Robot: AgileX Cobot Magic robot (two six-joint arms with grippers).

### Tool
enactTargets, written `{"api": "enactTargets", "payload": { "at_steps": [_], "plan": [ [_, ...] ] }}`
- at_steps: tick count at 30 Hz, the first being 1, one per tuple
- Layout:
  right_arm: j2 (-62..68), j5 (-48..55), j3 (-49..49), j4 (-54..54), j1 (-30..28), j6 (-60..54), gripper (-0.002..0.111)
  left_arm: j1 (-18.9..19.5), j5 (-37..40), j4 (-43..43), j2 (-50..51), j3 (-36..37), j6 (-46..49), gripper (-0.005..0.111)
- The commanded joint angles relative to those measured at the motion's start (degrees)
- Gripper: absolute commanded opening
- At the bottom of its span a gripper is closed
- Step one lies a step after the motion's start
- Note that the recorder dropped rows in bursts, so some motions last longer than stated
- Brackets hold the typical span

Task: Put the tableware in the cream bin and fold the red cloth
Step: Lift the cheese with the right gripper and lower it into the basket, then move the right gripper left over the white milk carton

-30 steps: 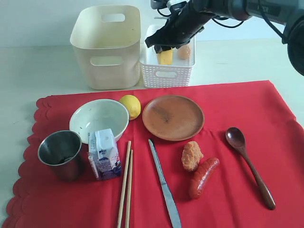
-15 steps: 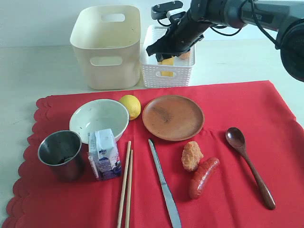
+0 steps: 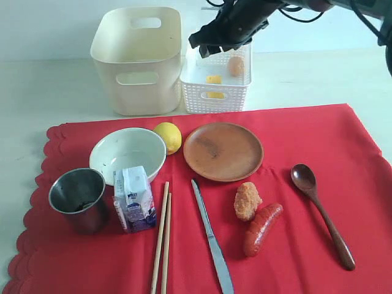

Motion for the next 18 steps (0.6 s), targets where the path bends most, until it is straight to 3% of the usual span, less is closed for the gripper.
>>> {"api": "enactTargets", "payload": {
  "at_steps": [1, 18],
  "plan": [
    [-3.9, 5.1, -0.3, -0.6, -0.2, 0.1, 0.057, 0.0, -0.6, 0.2, -0.3, 0.1, 0.1, 0.0],
    [-11.2, 23.1, -0.3, 2.8, -0.2, -0.5, 0.057, 0.0, -0.6, 0.2, -0.3, 0.1, 0.1, 0.0]
  ]
}}
